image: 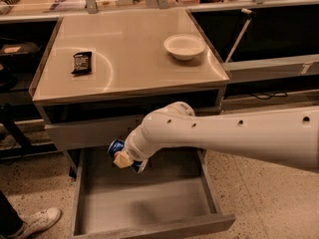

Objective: Pick pepsi can from middle drawer and place on counter

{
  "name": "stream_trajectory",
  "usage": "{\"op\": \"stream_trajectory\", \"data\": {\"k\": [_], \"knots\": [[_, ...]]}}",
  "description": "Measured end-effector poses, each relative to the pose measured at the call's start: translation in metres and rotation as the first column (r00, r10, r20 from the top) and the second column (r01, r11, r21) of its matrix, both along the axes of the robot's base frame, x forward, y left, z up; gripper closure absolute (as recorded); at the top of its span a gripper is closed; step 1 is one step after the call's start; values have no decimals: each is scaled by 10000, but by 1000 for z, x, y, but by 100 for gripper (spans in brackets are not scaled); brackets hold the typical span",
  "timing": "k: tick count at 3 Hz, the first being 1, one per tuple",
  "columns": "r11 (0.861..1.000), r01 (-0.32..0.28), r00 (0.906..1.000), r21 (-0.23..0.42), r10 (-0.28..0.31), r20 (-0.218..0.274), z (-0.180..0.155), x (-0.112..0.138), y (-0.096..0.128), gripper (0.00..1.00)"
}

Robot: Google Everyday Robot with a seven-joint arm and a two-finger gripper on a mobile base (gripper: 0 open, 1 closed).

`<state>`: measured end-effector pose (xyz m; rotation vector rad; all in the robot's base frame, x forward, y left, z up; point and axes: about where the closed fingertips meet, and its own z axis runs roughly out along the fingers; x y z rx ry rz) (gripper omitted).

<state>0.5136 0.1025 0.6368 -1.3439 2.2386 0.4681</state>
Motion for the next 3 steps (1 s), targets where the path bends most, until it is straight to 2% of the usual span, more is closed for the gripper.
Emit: {"op": "stream_trajectory", "data": {"k": [2,3], "knots": [[9983,82,9943,-573,-21,1067,109,28,14,100],[9980,51,9944,-632,17,1060,113,27,15,100]]}}
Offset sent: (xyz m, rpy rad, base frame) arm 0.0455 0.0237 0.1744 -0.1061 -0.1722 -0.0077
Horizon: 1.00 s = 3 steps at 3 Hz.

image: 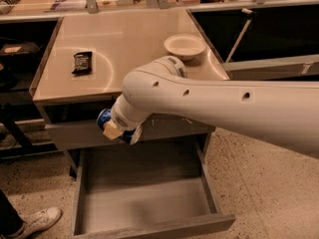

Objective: Pick pepsi can from middle drawer and place on counter

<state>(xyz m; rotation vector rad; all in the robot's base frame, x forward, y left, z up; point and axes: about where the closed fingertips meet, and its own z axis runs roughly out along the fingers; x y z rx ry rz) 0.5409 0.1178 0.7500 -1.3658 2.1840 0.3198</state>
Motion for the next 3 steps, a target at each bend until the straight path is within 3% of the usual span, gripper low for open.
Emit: {"op": "stream_trajectory", "data": {"k": [1,2,3], "knots": [[9997,230,9990,-29,-229,384,17,1,-6,100],[9970,744,9894,-223,-710,1264,66,14,-20,100],[9933,1036,9811,-512,-936,1695,101,41,-29,100]]}}
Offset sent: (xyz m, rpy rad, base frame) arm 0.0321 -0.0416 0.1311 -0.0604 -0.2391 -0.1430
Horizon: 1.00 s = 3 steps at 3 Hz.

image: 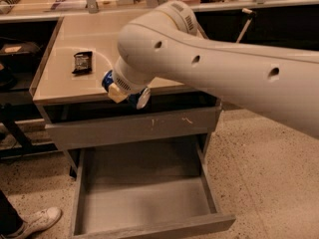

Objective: Pick pepsi can from middle drawer and place on counter

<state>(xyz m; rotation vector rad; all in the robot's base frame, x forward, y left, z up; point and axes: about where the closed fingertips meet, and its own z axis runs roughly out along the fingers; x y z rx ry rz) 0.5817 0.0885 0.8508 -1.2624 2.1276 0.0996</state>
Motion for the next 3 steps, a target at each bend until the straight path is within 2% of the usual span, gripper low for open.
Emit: {"op": "stream_trajectory", "data": {"k": [2,3], "knots": [[9989,143,9991,-450,-125,409,44,86,-3,100],[9986,124,9979,-514,-92,637,59,120,-3,100]]}}
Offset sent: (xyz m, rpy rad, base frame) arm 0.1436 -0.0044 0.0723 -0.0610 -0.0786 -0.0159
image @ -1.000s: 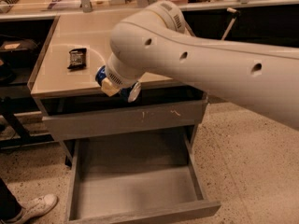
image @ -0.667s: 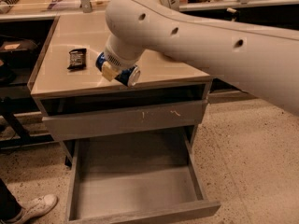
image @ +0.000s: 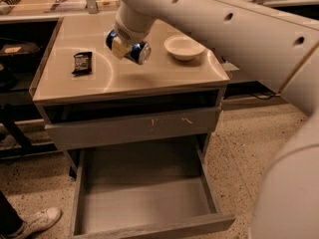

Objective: Pick pepsi can from middle drawer and place on counter

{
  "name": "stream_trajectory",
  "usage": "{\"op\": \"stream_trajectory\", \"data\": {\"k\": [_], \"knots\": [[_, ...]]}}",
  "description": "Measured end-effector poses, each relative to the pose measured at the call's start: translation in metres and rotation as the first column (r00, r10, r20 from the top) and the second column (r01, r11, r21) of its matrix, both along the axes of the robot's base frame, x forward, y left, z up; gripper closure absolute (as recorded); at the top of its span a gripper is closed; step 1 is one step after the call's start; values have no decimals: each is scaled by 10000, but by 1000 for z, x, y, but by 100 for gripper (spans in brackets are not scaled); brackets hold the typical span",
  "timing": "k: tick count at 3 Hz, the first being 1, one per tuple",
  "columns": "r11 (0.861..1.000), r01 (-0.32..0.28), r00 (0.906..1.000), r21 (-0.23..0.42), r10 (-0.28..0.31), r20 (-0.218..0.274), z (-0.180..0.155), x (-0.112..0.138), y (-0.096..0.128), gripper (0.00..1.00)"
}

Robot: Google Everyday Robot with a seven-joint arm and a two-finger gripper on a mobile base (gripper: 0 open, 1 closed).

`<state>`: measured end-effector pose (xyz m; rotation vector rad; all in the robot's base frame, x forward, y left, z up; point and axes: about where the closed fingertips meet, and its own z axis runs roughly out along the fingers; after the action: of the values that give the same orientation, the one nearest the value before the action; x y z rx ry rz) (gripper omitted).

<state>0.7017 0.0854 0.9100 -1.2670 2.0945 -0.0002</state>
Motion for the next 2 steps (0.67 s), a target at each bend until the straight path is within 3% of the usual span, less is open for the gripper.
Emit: {"op": "stream_trajectory", "data": {"k": [2], "knots": [[9981,-488,9979,377,503,-402,-21,57,18,100]]}}
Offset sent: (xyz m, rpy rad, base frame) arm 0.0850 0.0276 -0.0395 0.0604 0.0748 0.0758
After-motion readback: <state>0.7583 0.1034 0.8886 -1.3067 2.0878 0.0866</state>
